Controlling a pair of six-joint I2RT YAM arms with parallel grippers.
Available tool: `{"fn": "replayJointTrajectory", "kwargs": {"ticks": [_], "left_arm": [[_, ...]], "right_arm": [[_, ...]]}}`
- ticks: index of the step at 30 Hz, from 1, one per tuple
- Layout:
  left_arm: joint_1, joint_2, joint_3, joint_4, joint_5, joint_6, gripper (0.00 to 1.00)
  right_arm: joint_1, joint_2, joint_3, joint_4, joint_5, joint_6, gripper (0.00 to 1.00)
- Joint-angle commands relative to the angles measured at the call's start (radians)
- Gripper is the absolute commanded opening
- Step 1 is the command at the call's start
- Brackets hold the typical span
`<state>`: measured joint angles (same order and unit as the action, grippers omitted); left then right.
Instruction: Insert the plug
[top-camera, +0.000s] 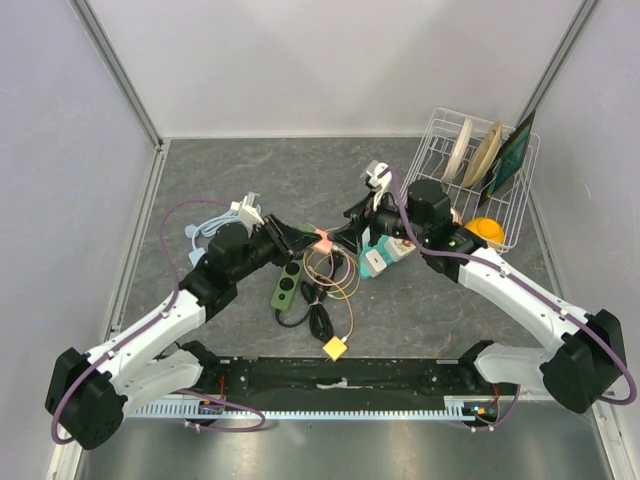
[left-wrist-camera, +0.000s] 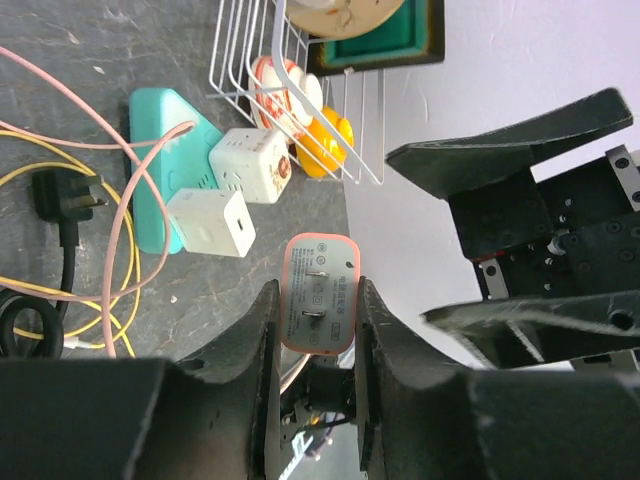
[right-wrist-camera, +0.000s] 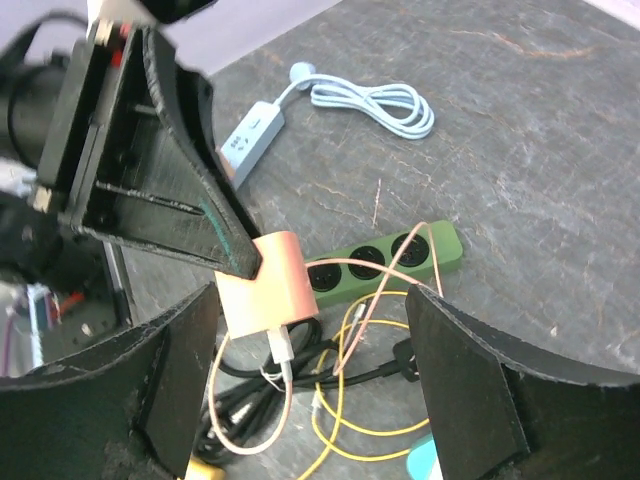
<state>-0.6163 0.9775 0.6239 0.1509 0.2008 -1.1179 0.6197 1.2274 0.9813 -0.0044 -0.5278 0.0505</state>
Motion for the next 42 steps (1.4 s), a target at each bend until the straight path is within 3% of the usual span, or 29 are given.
{"fn": "replayJointTrajectory", "kwargs": {"ticks": [1, 8, 12, 23, 38, 41, 42], "left_arm": [[0.01, -0.063, -0.062, 0.173, -0.095, -0.129, 0.02], [0.012, -0.086, -0.15, 0.326, -0.133, -0.233, 0.02], [0.012, -0.08, -0.188, 0.42, -0.14, -0.284, 0.02], [0.012, -0.027, -0.202, 0.542, -0.126, -0.319, 0.02], [0.01, 0.044, -0.187, 0.633, -0.11, -0.309, 0.02], [0.01, 0.043, -0.185, 0.636, -0.107, -0.292, 0.02], [0.01, 0.043, -0.185, 0.632, -0.104, -0.286, 0.02]], "right_arm": [[-0.006, -0.071, -0.046, 0.158, 0.115, 0.354, 0.83], [-0.005, -0.098, -0.154, 0.273, 0.183, 0.66, 0.78], [-0.006, -0.075, -0.234, 0.486, 0.154, 0.84, 0.74], [-0.006, 0.029, -0.288, 0.659, 0.072, 1.023, 0.7], [-0.002, 0.101, -0.3, 0.85, 0.023, 1.137, 0.43], [-0.001, 0.107, -0.299, 0.853, 0.02, 1.141, 0.34], [-0.002, 0.109, -0.299, 0.856, 0.02, 1.141, 0.26]]}}
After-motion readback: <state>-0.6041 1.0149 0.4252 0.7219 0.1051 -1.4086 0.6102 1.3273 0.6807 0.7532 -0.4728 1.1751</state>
